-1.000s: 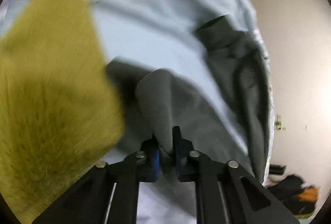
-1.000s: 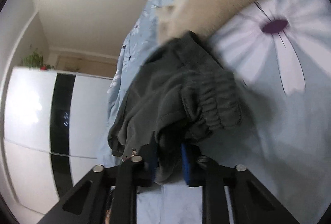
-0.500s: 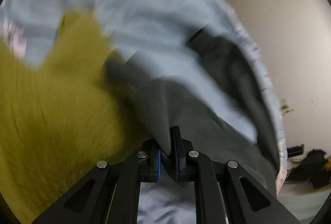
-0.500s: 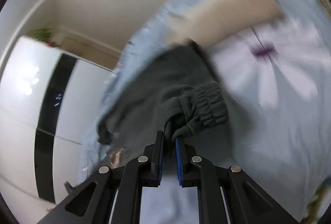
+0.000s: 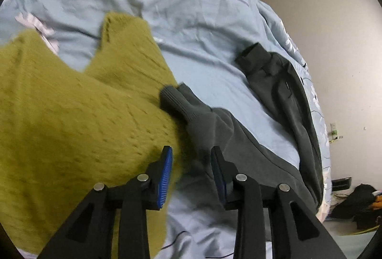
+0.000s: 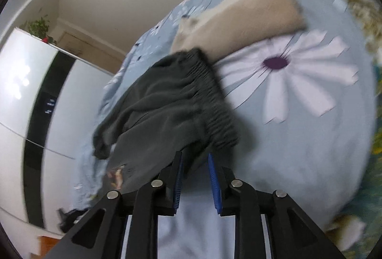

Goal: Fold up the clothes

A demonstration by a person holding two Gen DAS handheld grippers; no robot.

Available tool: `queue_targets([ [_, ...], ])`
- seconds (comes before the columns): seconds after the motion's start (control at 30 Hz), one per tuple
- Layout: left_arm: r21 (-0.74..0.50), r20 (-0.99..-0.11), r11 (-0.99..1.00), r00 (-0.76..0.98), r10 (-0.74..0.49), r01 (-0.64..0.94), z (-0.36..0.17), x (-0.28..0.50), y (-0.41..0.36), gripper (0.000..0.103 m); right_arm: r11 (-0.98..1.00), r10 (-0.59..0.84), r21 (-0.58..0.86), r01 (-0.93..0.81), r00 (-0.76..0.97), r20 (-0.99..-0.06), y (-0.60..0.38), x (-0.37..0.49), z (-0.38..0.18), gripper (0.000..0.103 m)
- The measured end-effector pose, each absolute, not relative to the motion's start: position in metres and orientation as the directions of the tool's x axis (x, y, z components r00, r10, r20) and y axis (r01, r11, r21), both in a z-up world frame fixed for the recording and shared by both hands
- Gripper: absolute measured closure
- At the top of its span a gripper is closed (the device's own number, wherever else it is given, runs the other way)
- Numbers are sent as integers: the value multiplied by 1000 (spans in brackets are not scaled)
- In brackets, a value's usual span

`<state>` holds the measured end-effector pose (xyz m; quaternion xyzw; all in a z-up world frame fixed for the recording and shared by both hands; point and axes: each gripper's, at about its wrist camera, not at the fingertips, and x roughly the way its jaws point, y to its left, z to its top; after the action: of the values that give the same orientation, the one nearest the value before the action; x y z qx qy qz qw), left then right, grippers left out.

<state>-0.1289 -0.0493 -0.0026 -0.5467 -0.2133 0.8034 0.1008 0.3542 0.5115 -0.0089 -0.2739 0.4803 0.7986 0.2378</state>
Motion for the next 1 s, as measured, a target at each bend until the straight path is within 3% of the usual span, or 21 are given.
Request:
queue_targets([
  [0.17, -442, -828, -897, -373, 418, -23, 19, -146, -17, 63, -522, 163, 558, -645, -717, -677, 523, 330, 26, 75],
  [0.3, -456, -828, -886, -324, 458, -88, 24, -174, 30, 61, -605, 96, 557, -569, -747, -658, 523, 265, 47, 74],
  [0.5, -463, -847, -886, -306, 434, 24, -11, -242, 61, 60, -706, -18, 530, -469, -737, -676, 508, 165, 50, 73],
  [0.57, -428, -858, -903, -327, 396, 31, -22, -265, 68, 60, -738, -37, 505, -449, -720, -693, 502, 144, 46, 66],
  [0.67, -389, -865, -921, -351, 358, 22, -36, -296, 76, 60, -766, -41, 467, -443, -691, -722, 498, 124, 38, 64],
  [0.87, -553, -767, -833, -388, 510, -2, -48, -335, 72, 60, -737, -39, 477, -478, -675, -737, 509, 111, 22, 64],
  [1.0, -416, -757, -893, -479, 445, -172, -34, -336, 94, 60, -724, -45, 483, -491, -666, -744, 514, 104, 13, 64],
])
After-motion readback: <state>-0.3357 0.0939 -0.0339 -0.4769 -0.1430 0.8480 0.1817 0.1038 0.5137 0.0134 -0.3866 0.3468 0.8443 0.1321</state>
